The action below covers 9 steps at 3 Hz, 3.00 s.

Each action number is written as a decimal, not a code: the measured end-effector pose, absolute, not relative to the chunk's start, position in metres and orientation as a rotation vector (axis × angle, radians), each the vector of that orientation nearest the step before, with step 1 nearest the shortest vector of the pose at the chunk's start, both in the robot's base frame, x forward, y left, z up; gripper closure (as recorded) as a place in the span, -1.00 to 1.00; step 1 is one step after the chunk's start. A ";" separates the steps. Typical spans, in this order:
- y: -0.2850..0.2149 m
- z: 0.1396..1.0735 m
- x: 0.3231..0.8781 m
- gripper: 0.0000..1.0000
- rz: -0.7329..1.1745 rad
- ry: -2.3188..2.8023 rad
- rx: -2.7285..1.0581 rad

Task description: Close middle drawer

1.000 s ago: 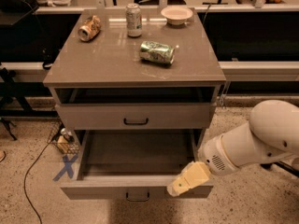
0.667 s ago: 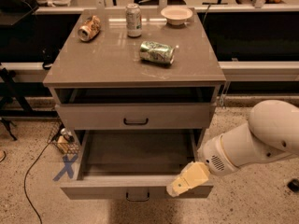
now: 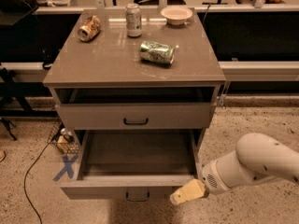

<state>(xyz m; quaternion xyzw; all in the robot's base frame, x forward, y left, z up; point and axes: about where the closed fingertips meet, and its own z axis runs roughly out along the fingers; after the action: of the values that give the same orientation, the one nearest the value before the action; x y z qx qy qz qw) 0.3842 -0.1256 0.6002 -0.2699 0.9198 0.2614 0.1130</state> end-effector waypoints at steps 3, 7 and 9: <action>-0.146 0.428 0.380 0.73 0.720 2.869 -0.483; -0.114 0.374 0.501 1.00 0.647 2.592 -0.321; -0.112 0.381 0.518 1.00 0.646 2.566 -0.311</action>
Offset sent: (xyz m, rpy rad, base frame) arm -0.0113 -0.0316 -0.1902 -0.0671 0.1709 -0.2343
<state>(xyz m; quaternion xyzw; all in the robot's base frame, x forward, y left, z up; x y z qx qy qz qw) 0.5176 -0.1116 0.3814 -0.1135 0.9358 0.2358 0.2364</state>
